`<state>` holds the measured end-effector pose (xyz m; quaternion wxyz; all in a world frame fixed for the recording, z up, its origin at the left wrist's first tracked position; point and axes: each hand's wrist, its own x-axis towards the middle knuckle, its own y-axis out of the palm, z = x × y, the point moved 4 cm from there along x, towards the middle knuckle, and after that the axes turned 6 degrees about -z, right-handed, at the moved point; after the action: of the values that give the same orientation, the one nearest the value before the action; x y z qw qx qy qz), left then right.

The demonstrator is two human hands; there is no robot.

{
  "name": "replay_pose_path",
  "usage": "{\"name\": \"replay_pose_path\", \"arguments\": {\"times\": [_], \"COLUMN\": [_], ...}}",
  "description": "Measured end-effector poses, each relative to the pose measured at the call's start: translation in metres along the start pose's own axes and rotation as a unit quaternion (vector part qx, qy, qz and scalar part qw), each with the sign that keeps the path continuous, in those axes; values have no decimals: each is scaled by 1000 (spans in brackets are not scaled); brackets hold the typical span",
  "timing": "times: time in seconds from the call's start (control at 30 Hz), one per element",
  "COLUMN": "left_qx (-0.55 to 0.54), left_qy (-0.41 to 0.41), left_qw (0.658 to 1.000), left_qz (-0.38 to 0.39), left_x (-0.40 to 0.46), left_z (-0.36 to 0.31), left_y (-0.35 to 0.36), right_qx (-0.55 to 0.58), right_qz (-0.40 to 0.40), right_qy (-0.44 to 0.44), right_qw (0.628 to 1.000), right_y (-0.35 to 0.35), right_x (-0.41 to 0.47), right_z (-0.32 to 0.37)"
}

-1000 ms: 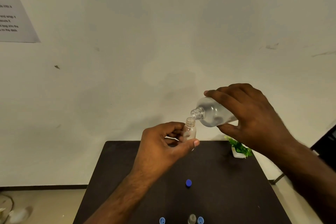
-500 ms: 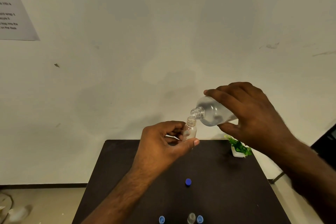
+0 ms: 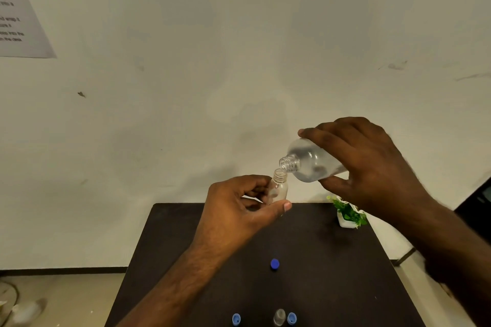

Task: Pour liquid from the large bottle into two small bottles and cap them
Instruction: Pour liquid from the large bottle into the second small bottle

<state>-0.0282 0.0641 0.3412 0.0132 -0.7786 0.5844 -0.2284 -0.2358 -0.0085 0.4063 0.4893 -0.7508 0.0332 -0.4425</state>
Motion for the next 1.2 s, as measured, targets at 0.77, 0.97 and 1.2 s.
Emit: {"name": "replay_pose_path", "arguments": {"times": [0.77,0.97,1.2], "left_qx": [7,2,-1], "left_qy": [-7,-12,-13], "left_qw": [1000,1000,1000], "left_qz": [0,-1,-1], "left_x": [0,1,1], "left_z": [5,6,8], "left_y": [1,1,1], "right_qx": [-11,-16,-19], "right_qz": [2,4,1], "right_qy": [-7,-6,-10], "right_qw": [1000,1000,1000], "right_y": [2,2,0], "right_x": [1,0,1], "right_z": [-1,-1,0]}}
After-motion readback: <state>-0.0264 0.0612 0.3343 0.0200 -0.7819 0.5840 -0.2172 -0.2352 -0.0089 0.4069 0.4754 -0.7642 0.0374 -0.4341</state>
